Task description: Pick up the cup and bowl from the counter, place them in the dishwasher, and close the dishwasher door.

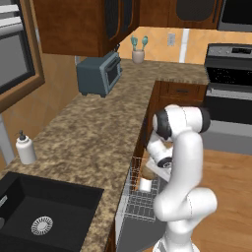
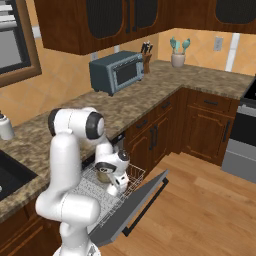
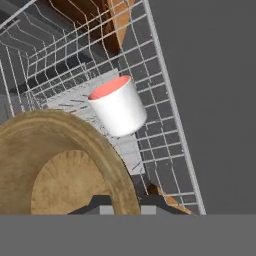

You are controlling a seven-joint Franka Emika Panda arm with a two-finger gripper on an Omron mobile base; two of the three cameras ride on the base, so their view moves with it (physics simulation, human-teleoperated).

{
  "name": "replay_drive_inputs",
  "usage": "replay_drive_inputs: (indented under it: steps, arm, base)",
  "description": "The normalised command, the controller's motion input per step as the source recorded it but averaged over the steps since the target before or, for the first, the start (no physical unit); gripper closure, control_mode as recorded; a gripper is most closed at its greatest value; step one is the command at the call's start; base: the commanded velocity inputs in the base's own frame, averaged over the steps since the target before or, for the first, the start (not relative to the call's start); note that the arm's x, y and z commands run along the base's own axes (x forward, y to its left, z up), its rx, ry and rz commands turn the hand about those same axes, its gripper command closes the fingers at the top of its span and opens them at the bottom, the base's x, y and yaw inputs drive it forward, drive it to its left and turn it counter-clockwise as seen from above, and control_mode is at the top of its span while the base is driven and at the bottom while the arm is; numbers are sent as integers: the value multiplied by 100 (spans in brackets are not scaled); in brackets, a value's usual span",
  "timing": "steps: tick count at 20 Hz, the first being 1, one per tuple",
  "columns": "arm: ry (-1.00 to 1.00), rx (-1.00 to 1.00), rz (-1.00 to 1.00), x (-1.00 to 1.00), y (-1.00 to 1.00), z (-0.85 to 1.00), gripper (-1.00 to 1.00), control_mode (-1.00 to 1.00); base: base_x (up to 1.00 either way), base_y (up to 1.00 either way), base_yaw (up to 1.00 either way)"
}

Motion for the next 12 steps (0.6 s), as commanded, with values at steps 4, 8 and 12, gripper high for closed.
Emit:
replay_drive_inputs:
  steps: [4,8,12]
  arm:
    - [8,7,0,26,41,-100,100,-100]
    - [9,2,0,44,66,-90,100,-100]
    - [8,0,0,63,56,-82,100,-100]
  base:
    - [0,0,0]
    - [0,0,0]
    - [0,0,0]
